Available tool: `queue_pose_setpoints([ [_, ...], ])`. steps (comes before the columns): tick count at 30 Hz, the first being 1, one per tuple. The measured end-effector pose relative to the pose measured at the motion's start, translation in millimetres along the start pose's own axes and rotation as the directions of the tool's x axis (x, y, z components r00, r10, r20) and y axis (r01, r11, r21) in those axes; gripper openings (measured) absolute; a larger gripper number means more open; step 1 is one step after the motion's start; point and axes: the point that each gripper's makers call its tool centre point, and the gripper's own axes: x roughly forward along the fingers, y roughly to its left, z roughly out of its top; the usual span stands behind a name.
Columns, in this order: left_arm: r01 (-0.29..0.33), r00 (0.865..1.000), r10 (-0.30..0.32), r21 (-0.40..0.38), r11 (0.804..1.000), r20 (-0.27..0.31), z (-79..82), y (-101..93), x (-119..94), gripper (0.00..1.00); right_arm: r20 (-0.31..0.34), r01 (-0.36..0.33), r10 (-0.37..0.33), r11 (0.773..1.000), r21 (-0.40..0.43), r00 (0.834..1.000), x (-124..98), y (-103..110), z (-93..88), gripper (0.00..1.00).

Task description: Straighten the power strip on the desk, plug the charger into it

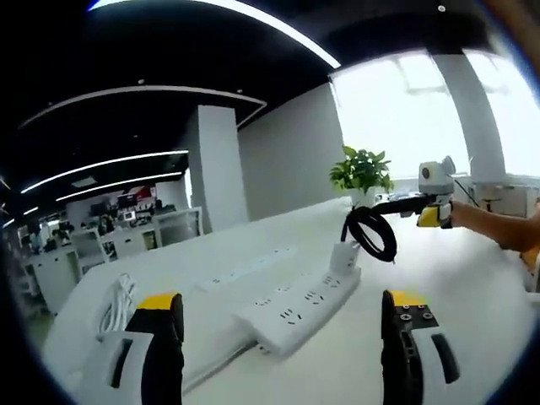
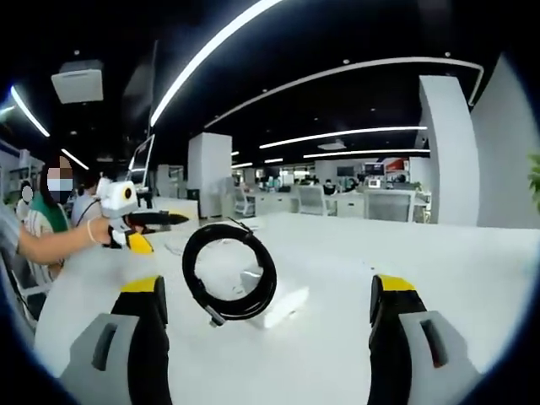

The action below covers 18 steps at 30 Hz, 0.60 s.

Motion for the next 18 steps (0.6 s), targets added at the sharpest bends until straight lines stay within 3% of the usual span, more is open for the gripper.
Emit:
queue_pose_setpoints([
  [4, -0.024, 1.0, 0.024, -0.02, 1.0, 0.004, 2.5, -1.6, -7.6, 0.99, -0.012, 0.003, -0.003, 1.0, -0.021, 1.0, -6.0, 10.8, 0.0, 1.0],
  [8, -0.089, 0.996, 0.089, -0.016, 0.996, -0.015, -0.9, 4.3, -16.2, 0.99, -0.017, 0.012, -0.013, 0.999, -0.031, 1.0, -11.1, 18.9, 1.3, 1.0],
  [18, -0.084, 0.996, 0.085, -0.032, 0.996, 0.013, -3.4, -6.3, -25.2, 0.99, 0.017, 0.006, -0.005, 0.999, -0.05, 1.0, -19.1, 36.0, 8.7, 0.99],
])
